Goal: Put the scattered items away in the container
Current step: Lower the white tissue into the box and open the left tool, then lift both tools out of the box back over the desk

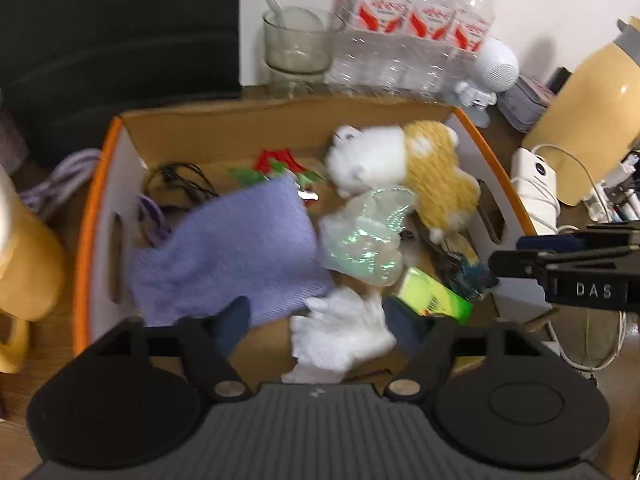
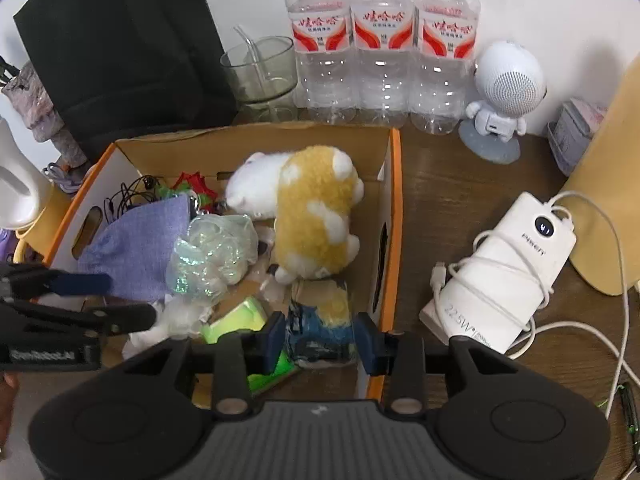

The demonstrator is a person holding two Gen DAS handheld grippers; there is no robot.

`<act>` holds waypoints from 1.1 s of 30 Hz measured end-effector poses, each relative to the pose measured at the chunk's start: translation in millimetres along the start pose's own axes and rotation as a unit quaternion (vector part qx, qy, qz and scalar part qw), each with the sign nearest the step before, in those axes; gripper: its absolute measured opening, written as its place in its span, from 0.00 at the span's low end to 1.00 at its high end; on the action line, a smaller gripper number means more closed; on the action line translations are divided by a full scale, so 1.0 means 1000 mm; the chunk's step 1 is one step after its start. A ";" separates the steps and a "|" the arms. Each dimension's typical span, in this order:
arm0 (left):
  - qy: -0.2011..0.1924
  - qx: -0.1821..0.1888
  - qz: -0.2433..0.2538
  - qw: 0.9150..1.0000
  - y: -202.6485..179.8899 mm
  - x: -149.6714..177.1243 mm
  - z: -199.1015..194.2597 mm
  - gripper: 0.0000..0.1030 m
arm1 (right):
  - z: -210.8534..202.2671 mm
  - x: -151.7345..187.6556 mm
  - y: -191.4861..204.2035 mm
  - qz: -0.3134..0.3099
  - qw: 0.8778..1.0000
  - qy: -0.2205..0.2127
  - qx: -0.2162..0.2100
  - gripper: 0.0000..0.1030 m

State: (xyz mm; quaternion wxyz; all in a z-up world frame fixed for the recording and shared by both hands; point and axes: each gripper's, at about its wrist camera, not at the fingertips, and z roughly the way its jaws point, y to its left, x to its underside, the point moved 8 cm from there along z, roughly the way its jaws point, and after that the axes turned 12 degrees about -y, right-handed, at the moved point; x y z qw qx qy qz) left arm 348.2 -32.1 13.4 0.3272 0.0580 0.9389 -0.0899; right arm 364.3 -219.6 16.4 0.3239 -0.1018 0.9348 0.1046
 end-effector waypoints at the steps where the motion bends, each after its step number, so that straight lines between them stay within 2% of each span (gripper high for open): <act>1: 0.005 -0.004 0.004 1.000 0.001 -0.003 -0.002 0.87 | -0.001 -0.002 0.002 -0.003 1.000 0.004 0.002 0.39; 3: 0.007 -0.023 0.005 1.000 0.004 -0.010 -0.008 0.98 | -0.003 -0.005 0.005 -0.005 1.000 0.014 0.005 0.45; 7: 0.023 -0.055 -0.018 0.998 0.012 -0.016 -0.021 1.00 | -0.010 -0.011 0.010 -0.008 0.999 0.032 0.009 0.63; 12: 0.025 -0.067 -0.029 0.997 0.014 -0.016 -0.038 1.00 | -0.028 -0.011 0.023 -0.009 0.999 0.041 0.000 0.69; 15: 0.009 -0.074 -0.027 0.997 0.012 -0.014 -0.051 1.00 | -0.043 -0.011 0.030 -0.010 1.000 0.028 -0.003 0.70; 20: -0.062 -0.120 -0.005 0.991 0.006 0.001 -0.078 1.00 | -0.063 -0.001 0.042 -0.014 1.000 -0.003 -0.018 0.75; 23: -0.091 -0.121 0.004 0.988 -0.003 0.011 -0.093 1.00 | -0.072 0.007 0.049 -0.019 0.999 -0.022 -0.015 0.75; 26: -0.147 -0.120 0.003 0.982 -0.012 0.022 -0.119 1.00 | -0.091 0.020 0.053 -0.011 0.997 -0.072 -0.029 0.77; 29: -0.219 -0.108 0.014 0.970 -0.019 0.044 -0.153 1.00 | -0.116 0.045 0.057 -0.012 0.992 -0.124 -0.029 0.79; 32: -0.290 -0.116 0.025 0.950 -0.019 0.078 -0.186 1.00 | -0.147 0.075 0.062 -0.038 0.981 -0.190 -0.025 0.80; 33: -0.307 -0.119 0.027 0.944 -0.018 0.091 -0.193 1.00 | -0.156 0.086 0.062 -0.049 0.976 -0.211 -0.023 0.84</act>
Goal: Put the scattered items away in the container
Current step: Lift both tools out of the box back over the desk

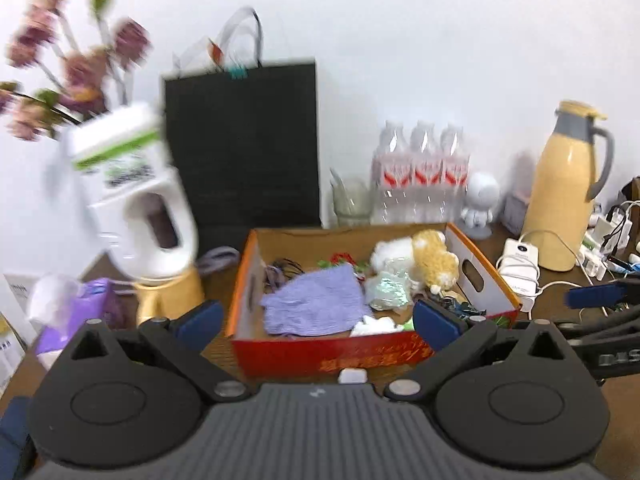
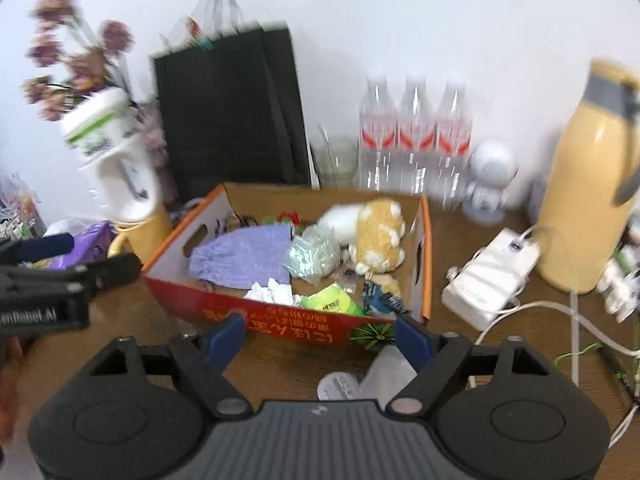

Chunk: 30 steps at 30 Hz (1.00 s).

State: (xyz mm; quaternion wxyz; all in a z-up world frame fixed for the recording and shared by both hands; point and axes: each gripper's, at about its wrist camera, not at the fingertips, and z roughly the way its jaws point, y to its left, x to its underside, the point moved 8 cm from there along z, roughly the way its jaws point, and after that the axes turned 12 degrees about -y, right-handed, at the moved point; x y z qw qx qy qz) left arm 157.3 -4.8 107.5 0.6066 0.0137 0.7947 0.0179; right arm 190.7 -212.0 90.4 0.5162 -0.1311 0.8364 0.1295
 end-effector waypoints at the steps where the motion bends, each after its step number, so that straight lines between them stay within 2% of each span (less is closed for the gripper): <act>1: -0.012 -0.002 0.001 1.000 0.003 0.007 -0.011 1.00 | -0.013 0.008 0.002 -0.010 1.000 -0.018 0.000 0.86; 4: -0.034 -0.016 0.000 0.999 0.010 0.037 -0.044 1.00 | -0.045 0.037 0.005 -0.012 0.998 -0.053 0.022 0.86; 7: -0.038 -0.017 -0.008 0.999 0.014 0.066 -0.069 1.00 | -0.068 0.066 0.006 -0.004 0.997 -0.064 0.038 0.86; 12: -0.030 -0.006 -0.039 0.999 0.017 0.103 -0.109 1.00 | -0.098 0.113 0.012 0.023 0.997 -0.059 0.047 0.86; 15: -0.032 -0.011 -0.041 0.999 0.015 0.114 -0.123 1.00 | -0.116 0.136 0.012 0.050 0.996 -0.061 0.044 0.86; 17: -0.032 0.000 -0.034 0.999 0.013 0.118 -0.128 1.00 | -0.122 0.148 0.010 0.055 0.995 -0.057 0.056 0.86; 23: -0.011 0.011 -0.033 0.999 0.008 0.127 -0.110 1.00 | -0.117 0.160 0.005 0.066 0.995 -0.043 0.059 0.87; 30: 0.003 0.039 -0.023 0.999 0.000 0.111 -0.051 0.98 | -0.066 0.140 -0.013 0.076 0.995 -0.034 0.058 0.87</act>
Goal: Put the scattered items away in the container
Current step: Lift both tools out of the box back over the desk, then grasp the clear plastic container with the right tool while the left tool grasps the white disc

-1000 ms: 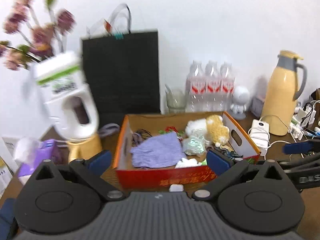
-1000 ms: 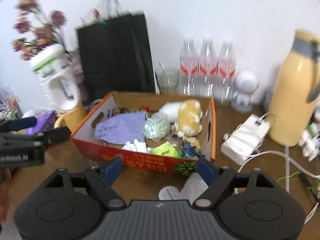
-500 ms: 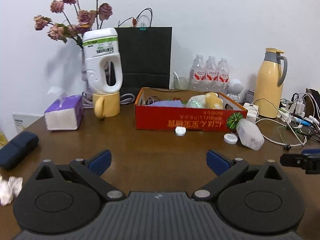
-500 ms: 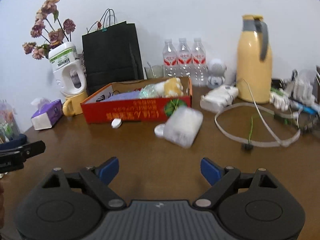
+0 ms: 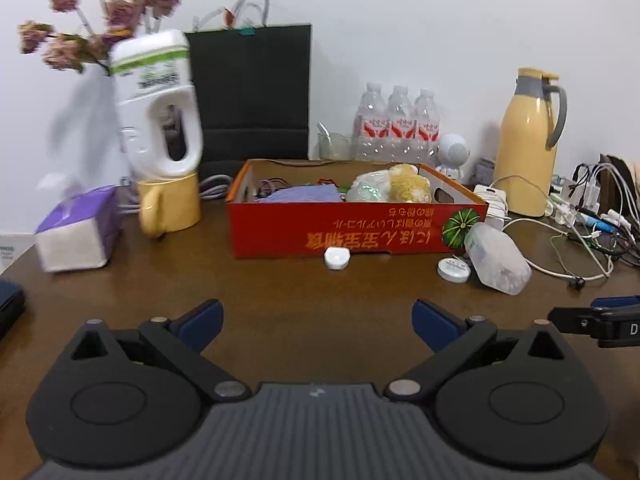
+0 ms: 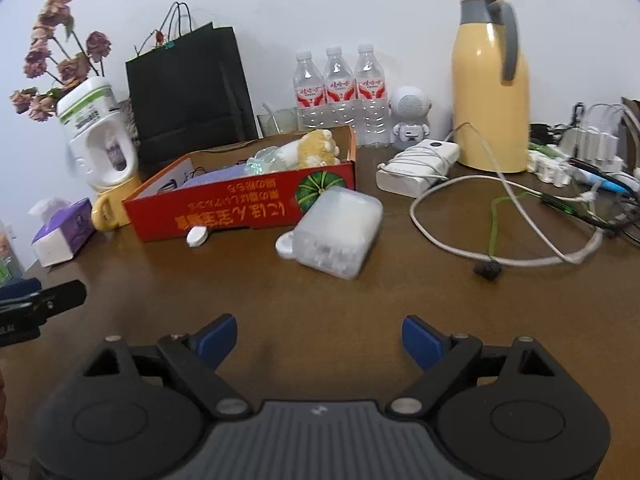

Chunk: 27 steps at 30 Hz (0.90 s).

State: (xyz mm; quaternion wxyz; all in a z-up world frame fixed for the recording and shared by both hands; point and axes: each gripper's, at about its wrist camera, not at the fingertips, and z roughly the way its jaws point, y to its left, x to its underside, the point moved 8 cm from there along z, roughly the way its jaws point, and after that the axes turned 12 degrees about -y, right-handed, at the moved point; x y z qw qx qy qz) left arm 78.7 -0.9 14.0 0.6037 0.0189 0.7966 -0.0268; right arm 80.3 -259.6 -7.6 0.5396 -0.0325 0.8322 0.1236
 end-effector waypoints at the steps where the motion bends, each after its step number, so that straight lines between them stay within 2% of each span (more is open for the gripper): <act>1: 0.006 0.010 -0.003 1.000 -0.002 -0.003 0.013 0.97 | 0.009 -0.003 0.000 0.003 1.000 0.000 -0.006 0.87; 3: 0.018 0.023 -0.012 1.000 -0.003 -0.006 0.038 0.88 | 0.032 -0.011 -0.001 0.013 1.000 0.005 -0.013 0.87; 6: 0.036 0.021 -0.015 0.999 -0.002 -0.007 0.074 0.74 | 0.065 -0.020 -0.008 0.027 1.000 0.012 0.005 0.87; 9: 0.050 0.019 -0.013 0.998 -0.004 -0.004 0.105 0.71 | 0.089 -0.029 -0.014 0.028 0.999 0.011 0.016 0.87; 15: 0.066 0.015 -0.017 0.998 -0.009 -0.001 0.148 0.71 | 0.110 -0.037 -0.021 0.020 0.999 0.007 0.035 0.87; 17: 0.065 0.014 -0.010 0.998 -0.013 -0.001 0.155 0.69 | 0.112 -0.038 -0.023 0.025 0.999 0.004 0.027 0.86; 23: 0.083 0.006 -0.013 0.996 -0.015 0.005 0.168 0.54 | 0.114 -0.039 -0.023 0.026 1.000 0.004 0.015 0.84; 25: 0.085 0.004 -0.012 0.996 -0.015 0.006 0.171 0.53 | 0.114 -0.039 -0.023 0.027 1.000 0.000 0.015 0.83; 27: 0.090 0.002 -0.009 0.996 -0.015 0.007 0.173 0.51 | 0.116 -0.038 -0.024 0.022 1.000 -0.002 0.020 0.76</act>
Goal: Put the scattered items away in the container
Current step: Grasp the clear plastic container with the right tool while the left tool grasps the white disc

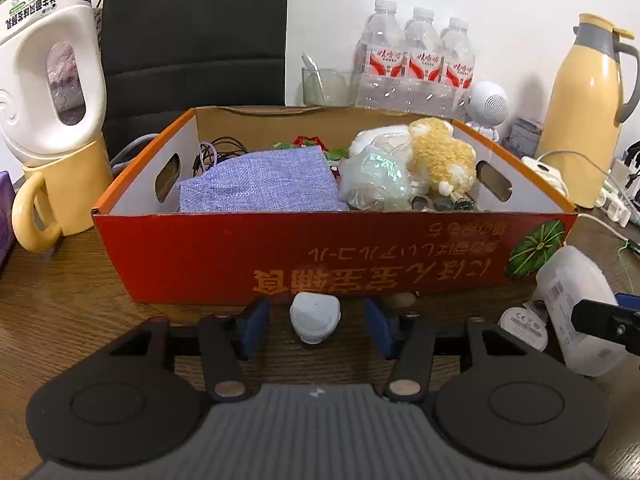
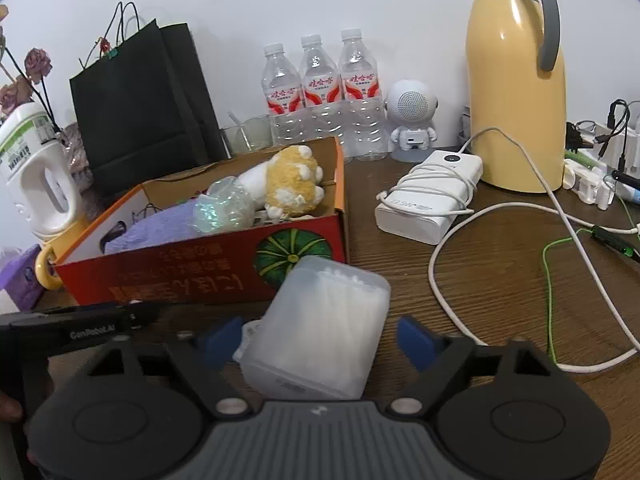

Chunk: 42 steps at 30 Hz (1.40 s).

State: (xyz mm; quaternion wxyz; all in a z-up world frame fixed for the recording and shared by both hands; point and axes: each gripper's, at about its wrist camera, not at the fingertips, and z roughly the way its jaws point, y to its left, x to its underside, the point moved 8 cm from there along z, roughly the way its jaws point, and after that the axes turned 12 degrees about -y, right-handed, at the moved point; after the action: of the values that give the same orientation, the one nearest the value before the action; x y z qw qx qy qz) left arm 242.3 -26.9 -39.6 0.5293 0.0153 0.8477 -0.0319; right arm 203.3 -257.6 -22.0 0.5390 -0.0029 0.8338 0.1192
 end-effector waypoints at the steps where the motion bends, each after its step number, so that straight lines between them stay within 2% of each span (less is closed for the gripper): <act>1: 0.002 0.000 -0.001 1.000 0.001 0.001 0.001 0.50 | 0.001 0.001 0.000 -0.002 1.000 0.001 0.000 0.76; 5: 0.001 -0.009 -0.005 1.000 0.003 0.002 0.004 0.43 | 0.002 0.004 -0.001 -0.002 1.000 0.002 -0.002 0.70; 7: 0.001 -0.011 -0.010 1.000 0.004 0.002 0.004 0.35 | 0.002 0.004 0.000 -0.011 1.000 -0.001 0.001 0.67; 8: 0.001 -0.009 -0.013 1.000 0.005 0.002 0.003 0.27 | 0.001 0.004 -0.001 -0.011 1.000 -0.003 0.002 0.66; 13: 0.002 -0.005 -0.018 1.000 0.003 0.002 -0.001 0.27 | -0.001 0.003 -0.006 0.006 1.000 -0.010 0.001 0.63; 16: -0.009 -0.002 -0.024 1.000 0.002 0.004 -0.016 0.27 | -0.006 0.001 -0.005 0.001 1.000 -0.017 0.002 0.62; 20: -0.038 -0.007 -0.037 0.999 0.005 0.001 -0.058 0.27 | -0.028 -0.011 0.008 -0.049 0.997 -0.063 0.022 0.61; 22: -0.067 -0.016 -0.024 0.997 0.003 -0.003 -0.086 0.27 | -0.044 -0.014 0.021 -0.075 0.993 -0.085 0.020 0.61; 25: -0.102 -0.022 0.000 0.995 -0.004 -0.001 -0.127 0.27 | -0.068 -0.003 0.041 -0.085 0.993 -0.084 -0.001 0.61; 27: -0.110 -0.022 0.005 0.994 -0.007 0.008 -0.150 0.27 | -0.084 0.010 0.053 -0.091 0.993 -0.076 -0.017 0.61; 32: -0.101 -0.011 -0.004 0.995 -0.009 0.033 -0.188 0.27 | -0.123 0.041 0.068 -0.106 0.992 -0.061 -0.031 0.61; 37: -0.089 -0.012 -0.016 0.996 0.000 0.053 -0.207 0.27 | -0.153 0.075 0.077 -0.128 0.991 -0.036 -0.035 0.61; 42: -0.076 -0.012 -0.024 0.997 0.003 0.066 -0.212 0.27 | -0.162 0.081 0.076 -0.127 0.991 -0.038 -0.028 0.61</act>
State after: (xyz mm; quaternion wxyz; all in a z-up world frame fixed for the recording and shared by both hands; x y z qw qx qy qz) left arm 23.3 -9.0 -5.8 0.5912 -0.0135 0.8057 -0.0355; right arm 14.1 -206.7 -16.9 0.5803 -0.1191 0.8023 0.0732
